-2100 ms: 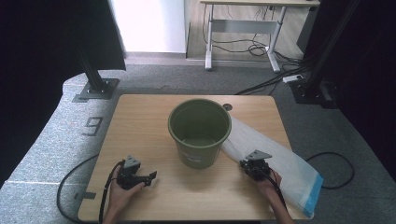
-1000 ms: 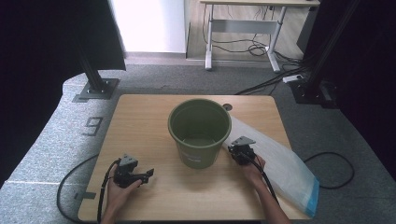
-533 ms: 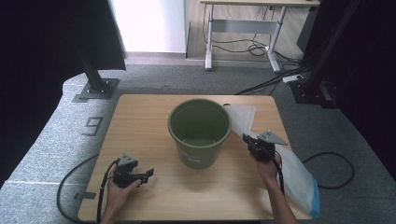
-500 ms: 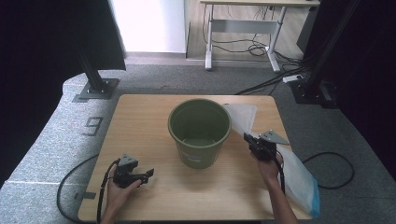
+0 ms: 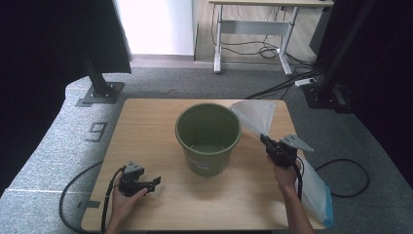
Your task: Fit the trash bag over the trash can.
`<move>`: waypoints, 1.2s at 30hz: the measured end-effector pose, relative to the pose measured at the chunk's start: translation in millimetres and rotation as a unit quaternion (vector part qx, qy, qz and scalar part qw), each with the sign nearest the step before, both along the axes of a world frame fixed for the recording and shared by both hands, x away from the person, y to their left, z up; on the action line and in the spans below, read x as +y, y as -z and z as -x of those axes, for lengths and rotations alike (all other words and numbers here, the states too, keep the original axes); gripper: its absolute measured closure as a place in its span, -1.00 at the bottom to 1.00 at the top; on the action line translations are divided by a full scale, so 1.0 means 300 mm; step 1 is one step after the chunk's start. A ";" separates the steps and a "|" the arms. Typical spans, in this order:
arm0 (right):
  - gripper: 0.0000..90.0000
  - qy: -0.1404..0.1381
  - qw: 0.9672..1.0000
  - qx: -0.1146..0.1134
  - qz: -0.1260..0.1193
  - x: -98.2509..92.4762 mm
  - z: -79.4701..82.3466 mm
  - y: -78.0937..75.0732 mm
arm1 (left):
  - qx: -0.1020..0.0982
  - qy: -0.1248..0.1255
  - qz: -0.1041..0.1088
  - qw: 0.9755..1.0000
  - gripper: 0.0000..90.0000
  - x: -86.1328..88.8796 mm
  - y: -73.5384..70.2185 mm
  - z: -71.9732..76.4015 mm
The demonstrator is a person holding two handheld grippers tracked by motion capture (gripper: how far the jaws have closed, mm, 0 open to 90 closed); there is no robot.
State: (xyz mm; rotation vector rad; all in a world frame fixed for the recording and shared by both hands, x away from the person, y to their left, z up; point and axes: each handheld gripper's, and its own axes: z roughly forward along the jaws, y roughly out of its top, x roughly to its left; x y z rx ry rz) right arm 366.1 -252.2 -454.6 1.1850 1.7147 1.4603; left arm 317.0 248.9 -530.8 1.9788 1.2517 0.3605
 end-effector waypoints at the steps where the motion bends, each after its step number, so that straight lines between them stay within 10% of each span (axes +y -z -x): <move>1: 0.97 0.000 1.000 -0.002 -0.003 -0.001 0.002 -0.006 | 0.000 0.000 0.000 1.000 -0.62 0.001 0.000 0.000; 27: 0.97 -0.014 0.992 -0.122 -0.019 0.049 0.097 -0.412 | 0.001 0.000 -0.001 1.000 -0.60 0.002 0.001 -0.002; 36: 0.97 -0.061 0.988 -0.143 -0.010 0.134 0.160 -0.435 | 0.001 -0.005 0.001 1.000 -0.60 0.012 0.000 0.001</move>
